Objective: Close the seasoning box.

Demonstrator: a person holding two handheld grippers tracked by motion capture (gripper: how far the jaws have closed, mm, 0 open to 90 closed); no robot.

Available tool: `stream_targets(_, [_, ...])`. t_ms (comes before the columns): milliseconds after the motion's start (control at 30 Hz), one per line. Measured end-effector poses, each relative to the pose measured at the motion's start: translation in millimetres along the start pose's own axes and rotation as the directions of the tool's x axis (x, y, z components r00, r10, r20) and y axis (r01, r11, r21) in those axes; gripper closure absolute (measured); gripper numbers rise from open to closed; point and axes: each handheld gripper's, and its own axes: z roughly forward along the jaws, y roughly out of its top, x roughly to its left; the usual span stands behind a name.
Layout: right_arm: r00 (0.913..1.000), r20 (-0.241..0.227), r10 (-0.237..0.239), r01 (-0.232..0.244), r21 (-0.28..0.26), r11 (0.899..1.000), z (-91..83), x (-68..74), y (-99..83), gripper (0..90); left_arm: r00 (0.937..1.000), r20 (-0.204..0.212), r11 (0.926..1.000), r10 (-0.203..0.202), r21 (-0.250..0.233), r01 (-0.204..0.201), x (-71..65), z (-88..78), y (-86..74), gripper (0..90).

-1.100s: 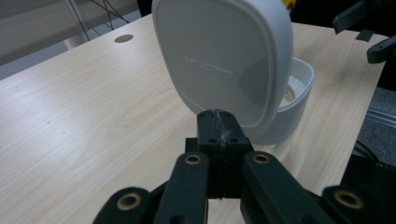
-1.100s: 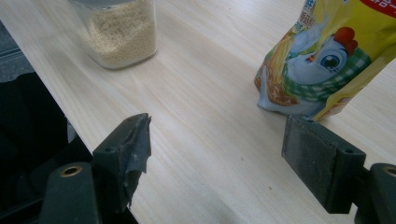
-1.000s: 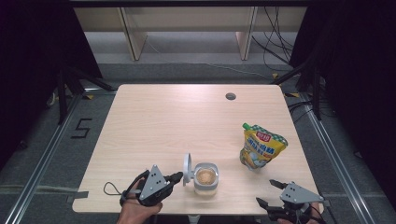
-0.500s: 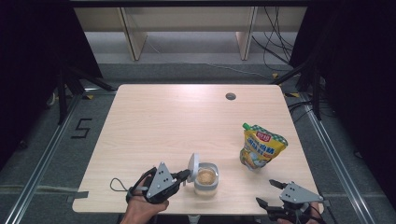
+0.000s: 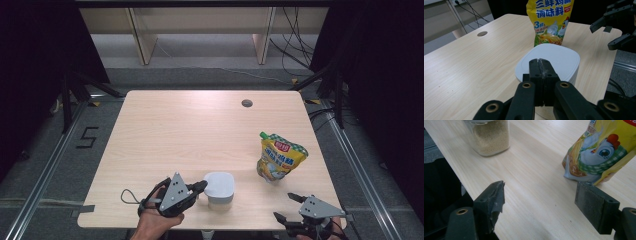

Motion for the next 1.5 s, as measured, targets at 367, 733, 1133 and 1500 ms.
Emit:
stream_targets(367, [1.0, 0.001, -0.006, 0.006, -0.002, 1.0, 0.6, -0.1, -0.3, 24.9, 0.9982, 0.024, 0.9985, -0.054, -0.009, 0.054, 7.0, -7.2, -14.1, 70.1])
stream_targets(733, [0.9999, -0.01, -0.007, 0.007, 0.0, 1.0, 1.8, -0.9, -1.5, 24.8, 0.9932, 0.034, 0.9935, -0.111, 0.029, 0.111, 14.1, -19.7, -32.9, 44.0])
stream_targets(1133, [0.9996, -0.023, -0.016, 0.016, -0.002, 1.0, 4.0, -2.2, -2.8, 24.6, 0.9813, 0.001, 0.9764, -0.192, 0.1, 0.191, 19.6, -31.5, -63.5, 32.4])
stream_targets(1500, [0.9996, -0.027, -0.012, 0.012, -0.005, 1.0, 3.0, -2.5, -2.4, 24.7, 0.9892, -0.03, 0.9755, -0.143, 0.165, 0.146, 18.4, -33.2, -75.7, 30.7])
